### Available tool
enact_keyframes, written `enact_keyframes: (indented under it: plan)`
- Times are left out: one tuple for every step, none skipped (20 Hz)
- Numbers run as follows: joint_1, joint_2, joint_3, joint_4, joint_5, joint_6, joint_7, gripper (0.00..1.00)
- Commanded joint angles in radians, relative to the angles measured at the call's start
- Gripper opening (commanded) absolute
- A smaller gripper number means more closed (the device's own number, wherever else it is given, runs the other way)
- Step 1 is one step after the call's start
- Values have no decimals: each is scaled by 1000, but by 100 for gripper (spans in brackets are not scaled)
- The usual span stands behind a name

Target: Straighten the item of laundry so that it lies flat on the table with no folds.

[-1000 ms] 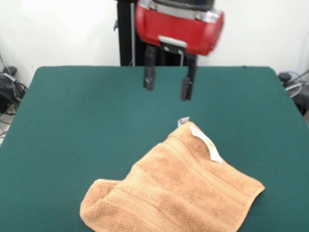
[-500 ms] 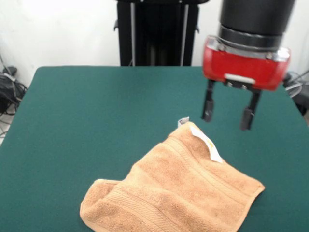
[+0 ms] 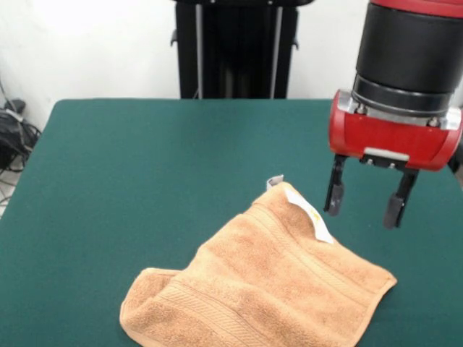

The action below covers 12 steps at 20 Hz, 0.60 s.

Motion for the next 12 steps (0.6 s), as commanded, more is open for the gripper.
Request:
enact_keyframes:
  plan:
    - [-17,1,-25,48,38,34,208,100]
    - [-22,-17,-22,68,42,34,201,100]
    - [-27,-32,-22,80,45,40,192,100]
    - [-30,-47,-21,96,48,41,186,100]
    - [-34,-59,-21,108,50,44,179,100]
    - [-37,-70,-21,120,50,41,174,100]
    - [-42,-78,-20,132,52,38,168,100]
    - [-47,-93,-18,151,55,32,161,100]
    - [-51,-100,-17,161,57,30,156,100]
    - [-51,-94,-17,155,56,29,156,100]
    - [-53,-95,-18,159,56,25,155,100]
    - [-56,-92,-18,152,56,29,153,100]
